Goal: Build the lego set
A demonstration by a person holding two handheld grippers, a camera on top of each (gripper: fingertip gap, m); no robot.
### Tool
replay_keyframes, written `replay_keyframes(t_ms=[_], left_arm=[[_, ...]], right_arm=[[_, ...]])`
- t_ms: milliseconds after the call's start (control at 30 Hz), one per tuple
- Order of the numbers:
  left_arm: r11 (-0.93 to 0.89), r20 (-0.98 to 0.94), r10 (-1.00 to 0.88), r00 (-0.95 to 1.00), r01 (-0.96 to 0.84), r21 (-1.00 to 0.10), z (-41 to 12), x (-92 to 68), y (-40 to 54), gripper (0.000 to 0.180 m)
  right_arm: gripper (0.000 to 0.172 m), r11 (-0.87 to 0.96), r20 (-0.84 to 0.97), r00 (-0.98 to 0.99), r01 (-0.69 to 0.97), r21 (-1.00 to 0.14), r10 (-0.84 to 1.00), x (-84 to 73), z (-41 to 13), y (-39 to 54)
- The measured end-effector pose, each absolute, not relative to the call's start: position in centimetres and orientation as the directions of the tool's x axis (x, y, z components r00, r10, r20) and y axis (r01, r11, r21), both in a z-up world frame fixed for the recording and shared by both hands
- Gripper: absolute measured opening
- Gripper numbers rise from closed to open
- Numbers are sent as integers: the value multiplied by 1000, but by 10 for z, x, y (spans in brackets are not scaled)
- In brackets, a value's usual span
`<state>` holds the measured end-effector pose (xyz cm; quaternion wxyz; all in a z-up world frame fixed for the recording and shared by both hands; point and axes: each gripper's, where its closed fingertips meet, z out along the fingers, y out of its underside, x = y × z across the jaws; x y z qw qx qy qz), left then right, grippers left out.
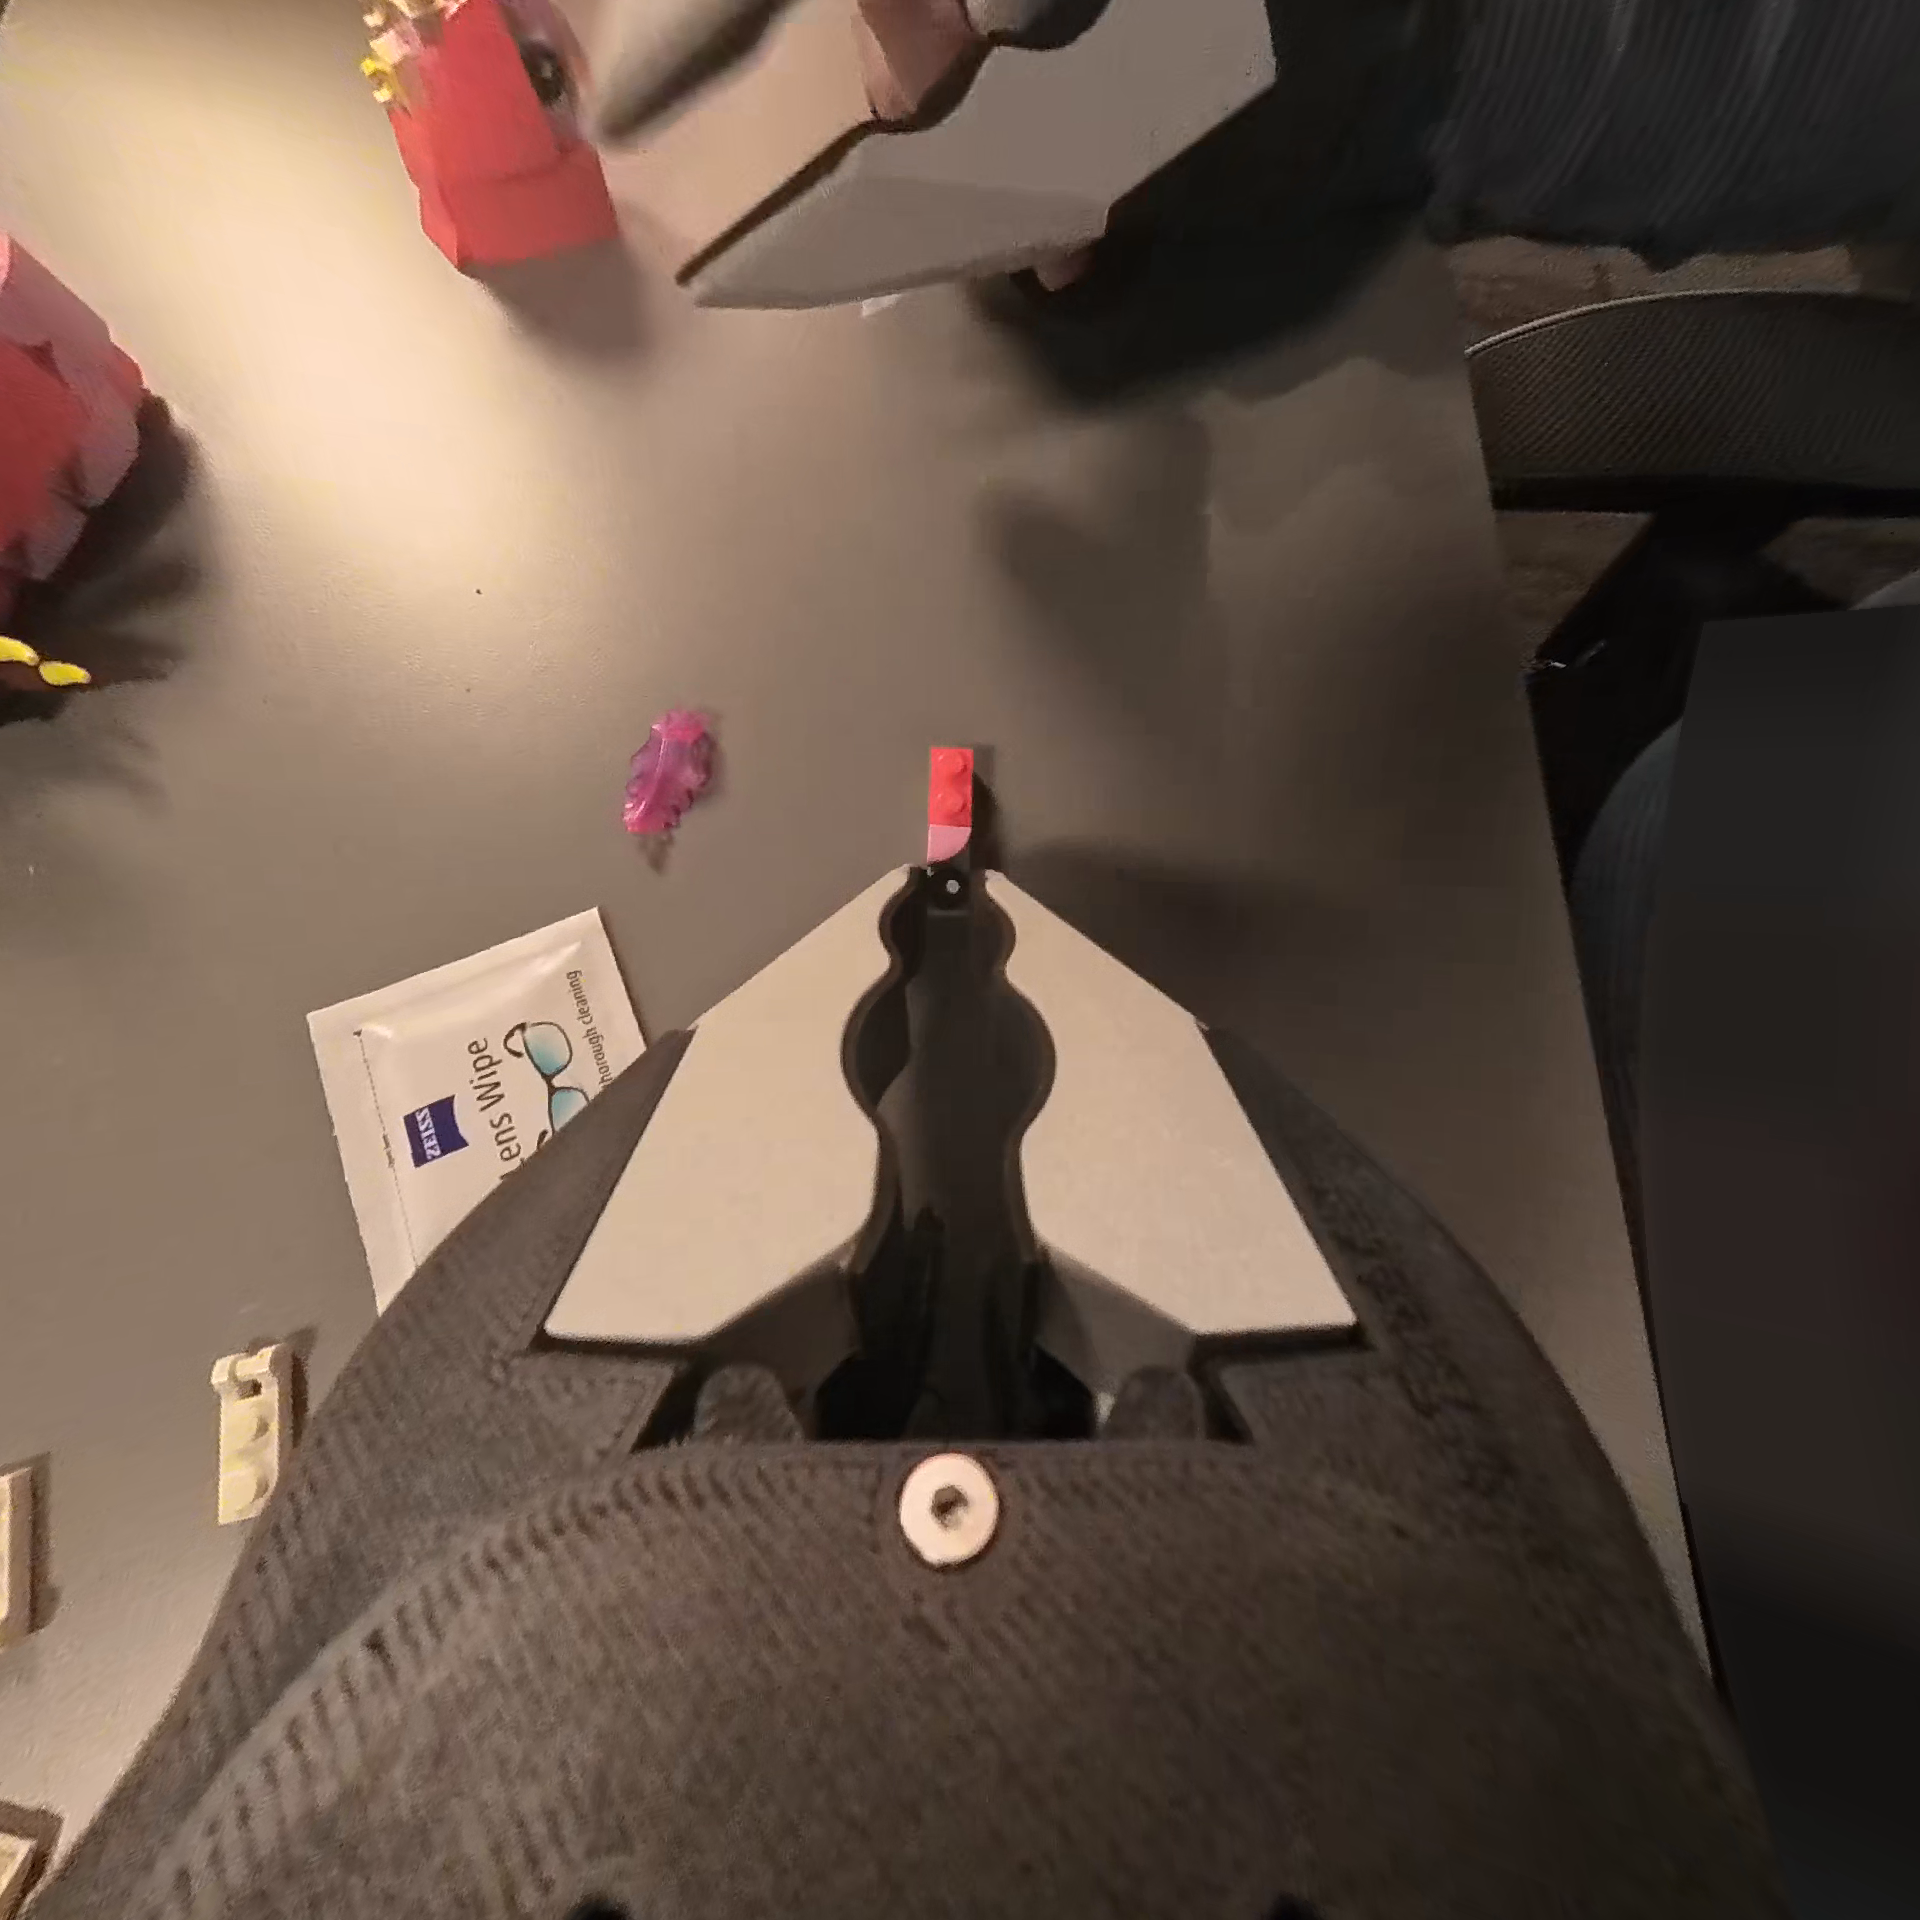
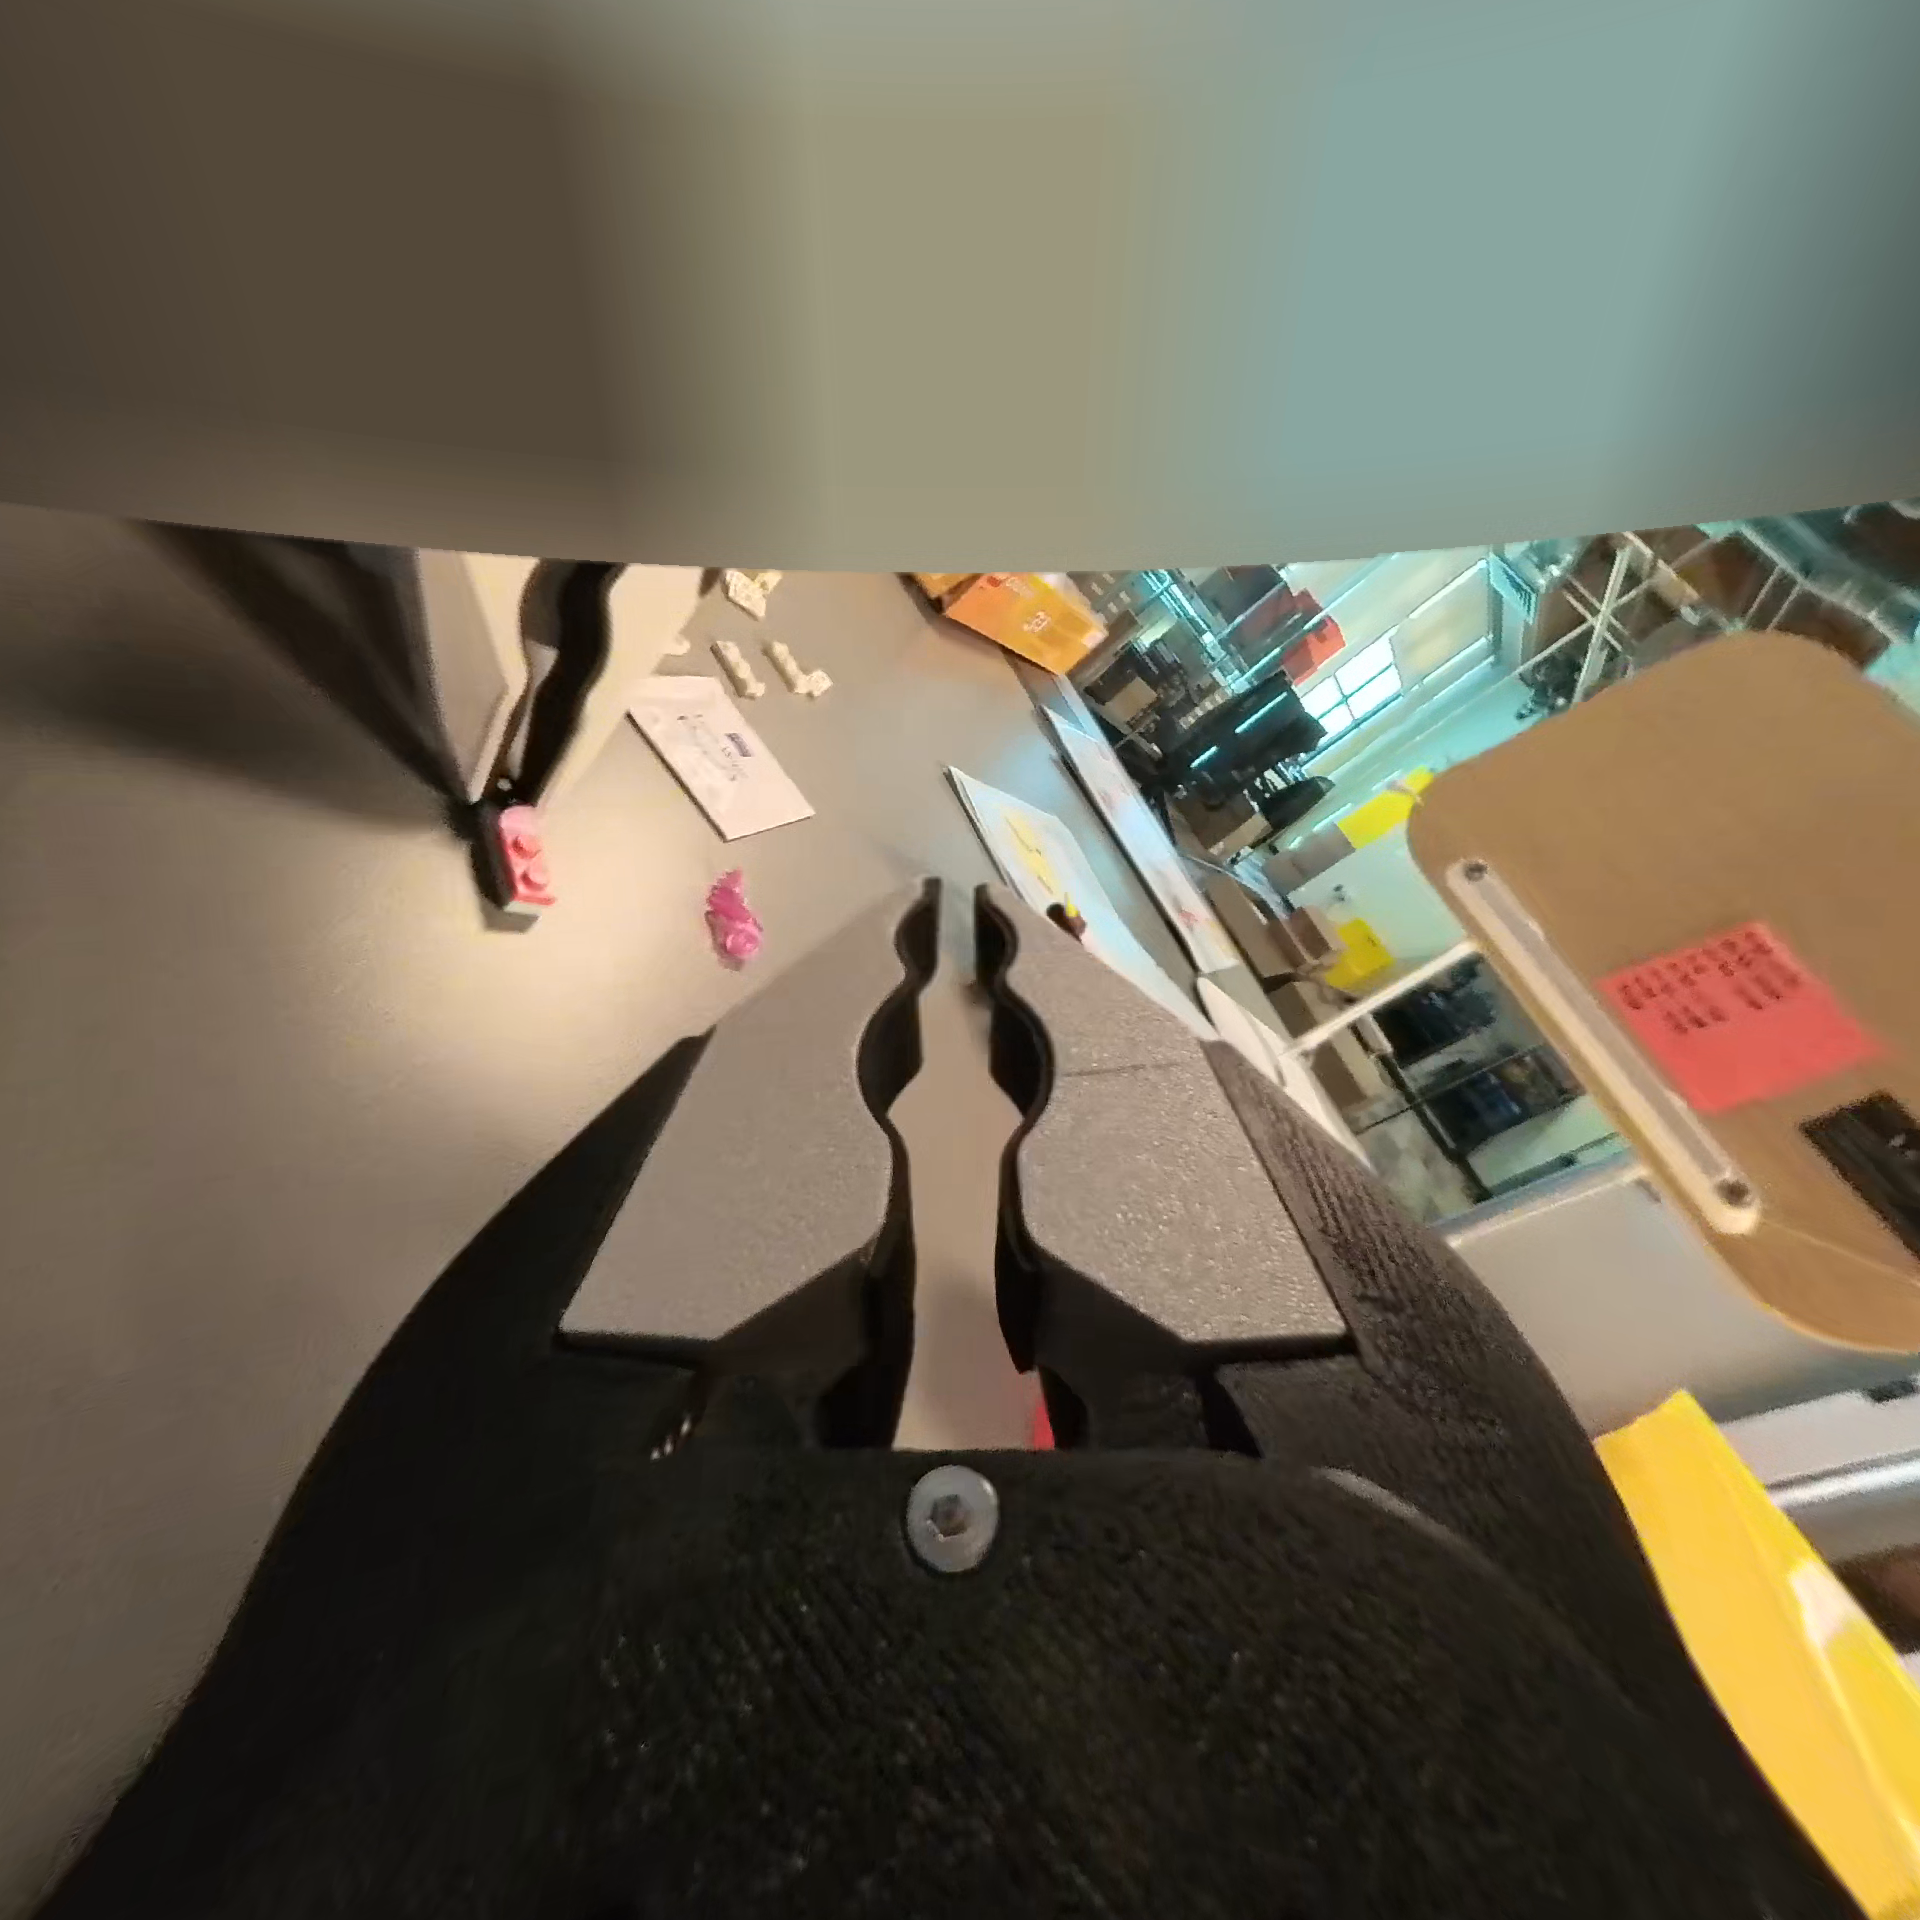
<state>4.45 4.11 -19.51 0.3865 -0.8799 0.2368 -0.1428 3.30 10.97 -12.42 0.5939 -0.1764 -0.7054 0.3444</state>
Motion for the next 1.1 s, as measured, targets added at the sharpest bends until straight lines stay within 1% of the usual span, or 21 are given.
replay_keyframes(t_ms=[33,133,300,467,767,1100], left_arm=[[-589,71,-527,847,-303,-749,-195,45,41,7],[-591,80,-524,848,-295,-751,-195,45,41,7],[-592,80,-523,849,-294,-751,-195,45,42,7],[-593,83,-521,849,-290,-751,-195,45,42,7],[-594,83,-520,850,-289,-751,-195,45,42,7],[-587,72,-528,846,-302,-751,-195,46,42,7]], right_arm=[[1,727,741,-229,-159,-668,631,33,-127,108],[0,785,799,-191,-160,-599,571,32,-128,106],[0,807,818,-178,-148,-571,546,30,-131,107],[0,794,800,-213,-135,-593,561,30,-135,107],[0,798,801,-211,-122,-590,560,28,-137,109],[0,779,782,-200,-116,-617,590,28,-134,113]])
